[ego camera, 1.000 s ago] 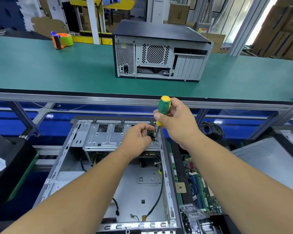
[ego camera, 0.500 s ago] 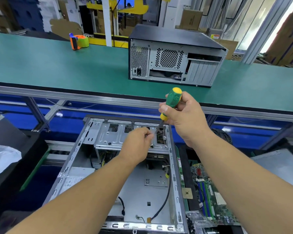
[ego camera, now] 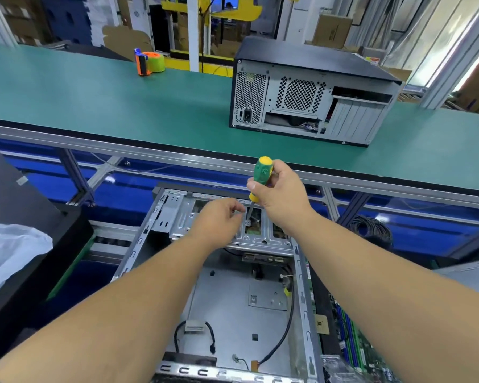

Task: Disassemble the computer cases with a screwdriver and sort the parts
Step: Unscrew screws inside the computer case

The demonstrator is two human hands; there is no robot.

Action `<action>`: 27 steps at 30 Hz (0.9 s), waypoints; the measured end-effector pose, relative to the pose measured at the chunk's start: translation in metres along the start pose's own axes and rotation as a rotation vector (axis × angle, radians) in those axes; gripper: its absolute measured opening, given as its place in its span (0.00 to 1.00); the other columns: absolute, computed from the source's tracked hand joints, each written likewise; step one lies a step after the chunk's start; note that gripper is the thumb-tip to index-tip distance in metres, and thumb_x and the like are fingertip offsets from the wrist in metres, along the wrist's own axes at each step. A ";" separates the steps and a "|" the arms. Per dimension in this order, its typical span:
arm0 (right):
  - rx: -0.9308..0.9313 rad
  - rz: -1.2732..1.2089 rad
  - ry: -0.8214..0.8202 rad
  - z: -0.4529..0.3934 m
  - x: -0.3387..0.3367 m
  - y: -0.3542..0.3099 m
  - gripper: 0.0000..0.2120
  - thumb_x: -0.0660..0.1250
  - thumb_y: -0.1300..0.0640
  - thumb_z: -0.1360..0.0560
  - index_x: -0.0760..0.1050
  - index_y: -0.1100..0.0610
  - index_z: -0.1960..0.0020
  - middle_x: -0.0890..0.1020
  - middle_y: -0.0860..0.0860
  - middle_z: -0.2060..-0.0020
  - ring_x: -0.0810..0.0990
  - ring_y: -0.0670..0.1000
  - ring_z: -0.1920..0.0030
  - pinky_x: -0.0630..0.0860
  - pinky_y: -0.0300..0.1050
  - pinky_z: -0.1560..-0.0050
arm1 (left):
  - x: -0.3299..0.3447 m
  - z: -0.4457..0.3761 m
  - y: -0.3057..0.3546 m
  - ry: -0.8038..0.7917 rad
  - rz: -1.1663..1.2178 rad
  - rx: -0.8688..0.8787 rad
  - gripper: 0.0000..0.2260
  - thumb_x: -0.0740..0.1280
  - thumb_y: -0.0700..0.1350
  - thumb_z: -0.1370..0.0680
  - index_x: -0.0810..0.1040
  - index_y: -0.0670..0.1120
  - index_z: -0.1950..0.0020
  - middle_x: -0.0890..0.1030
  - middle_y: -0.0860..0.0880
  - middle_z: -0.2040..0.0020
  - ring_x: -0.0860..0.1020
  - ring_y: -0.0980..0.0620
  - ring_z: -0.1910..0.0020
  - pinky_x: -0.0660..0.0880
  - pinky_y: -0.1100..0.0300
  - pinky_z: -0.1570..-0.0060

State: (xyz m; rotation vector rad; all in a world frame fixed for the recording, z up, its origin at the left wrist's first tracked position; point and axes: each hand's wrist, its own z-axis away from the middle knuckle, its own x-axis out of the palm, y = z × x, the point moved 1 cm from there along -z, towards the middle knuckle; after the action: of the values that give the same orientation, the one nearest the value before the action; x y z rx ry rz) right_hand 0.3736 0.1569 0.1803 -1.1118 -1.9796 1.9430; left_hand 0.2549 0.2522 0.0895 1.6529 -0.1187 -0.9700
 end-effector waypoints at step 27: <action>0.032 -0.001 -0.130 -0.003 0.001 0.002 0.11 0.73 0.58 0.22 0.76 0.49 0.42 0.86 0.50 0.49 0.84 0.55 0.45 0.81 0.61 0.41 | 0.013 -0.010 -0.009 0.077 -0.335 0.147 0.06 0.65 0.55 0.17 0.82 0.62 0.44 0.75 0.61 0.69 0.75 0.56 0.66 0.66 0.62 0.68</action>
State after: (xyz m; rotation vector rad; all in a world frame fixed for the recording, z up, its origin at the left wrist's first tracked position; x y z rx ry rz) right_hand 0.3757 0.1597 0.1789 -1.0004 -2.0035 2.0877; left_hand 0.2659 0.2556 0.0756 1.8815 0.1476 -1.1679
